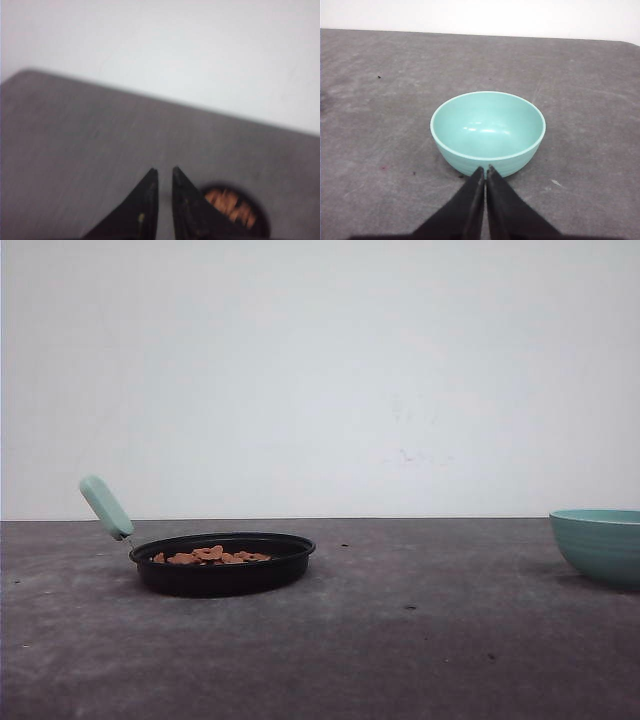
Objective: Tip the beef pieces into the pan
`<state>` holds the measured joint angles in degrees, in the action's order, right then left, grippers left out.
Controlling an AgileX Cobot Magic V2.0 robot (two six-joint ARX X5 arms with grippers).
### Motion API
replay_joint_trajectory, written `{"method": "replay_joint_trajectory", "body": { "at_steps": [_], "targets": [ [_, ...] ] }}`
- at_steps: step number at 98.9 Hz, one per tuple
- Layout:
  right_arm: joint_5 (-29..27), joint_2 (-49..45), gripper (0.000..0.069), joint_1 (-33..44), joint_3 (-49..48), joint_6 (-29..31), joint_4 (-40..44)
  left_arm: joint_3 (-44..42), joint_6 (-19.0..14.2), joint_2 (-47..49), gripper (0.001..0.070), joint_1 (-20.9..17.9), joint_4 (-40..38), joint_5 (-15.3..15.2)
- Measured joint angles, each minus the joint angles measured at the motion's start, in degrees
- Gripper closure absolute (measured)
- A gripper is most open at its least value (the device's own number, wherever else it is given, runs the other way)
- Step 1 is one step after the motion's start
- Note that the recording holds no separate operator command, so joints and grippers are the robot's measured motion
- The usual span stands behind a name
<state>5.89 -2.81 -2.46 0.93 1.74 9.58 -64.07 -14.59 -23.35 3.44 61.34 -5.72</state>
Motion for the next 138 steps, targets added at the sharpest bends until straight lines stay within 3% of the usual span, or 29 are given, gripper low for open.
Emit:
{"method": "replay_joint_trajectory", "body": {
  "at_steps": [5, 11, 28, 33, 48, 69, 88, 138],
  "targets": [
    [0.0, 0.0, 0.0687, 0.0, 0.0, 0.0, 0.0, 3.21, 0.0, 1.97, 0.0685, -0.63, -0.02, 0.04],
    [0.02, 0.0, 0.0687, 0.0, 0.0, 0.0, 0.0, 7.8, 0.0, 4.79, 0.0685, -1.29, -5.2, 0.04],
    [0.02, 0.0, 0.0687, 0.0, 0.0, 0.0, 0.0, 24.33, 0.0, 12.7, 0.0685, -4.68, -41.31, 0.0],
    [0.02, 0.0, 0.0687, 0.0, 0.0, 0.0, 0.0, 27.93, 0.0, 12.66, 0.0685, -4.87, -48.02, -0.22],
    [0.0, 0.0, 0.0687, 0.0, 0.0, 0.0, 0.0, 38.25, 0.0, 15.63, 0.0685, -4.79, -39.58, -0.33],
    [0.02, 0.0, 0.0687, 0.0, 0.0, 0.0, 0.0, 52.02, 0.0, 23.12, 0.0685, -4.7, -45.31, -0.33],
    [0.07, 0.0, 0.0687, 0.0, 0.0, 0.0, -0.02, 56.33, 0.0, 23.04, 0.0685, -2.05, -35.56, -0.35],
    [0.09, 0.0, 0.0687, 0.0, 0.0, -0.02, -0.07, 58.47, 0.02, 23.08, 0.0685, -1.53, -38.91, -0.35]
  ]
}}
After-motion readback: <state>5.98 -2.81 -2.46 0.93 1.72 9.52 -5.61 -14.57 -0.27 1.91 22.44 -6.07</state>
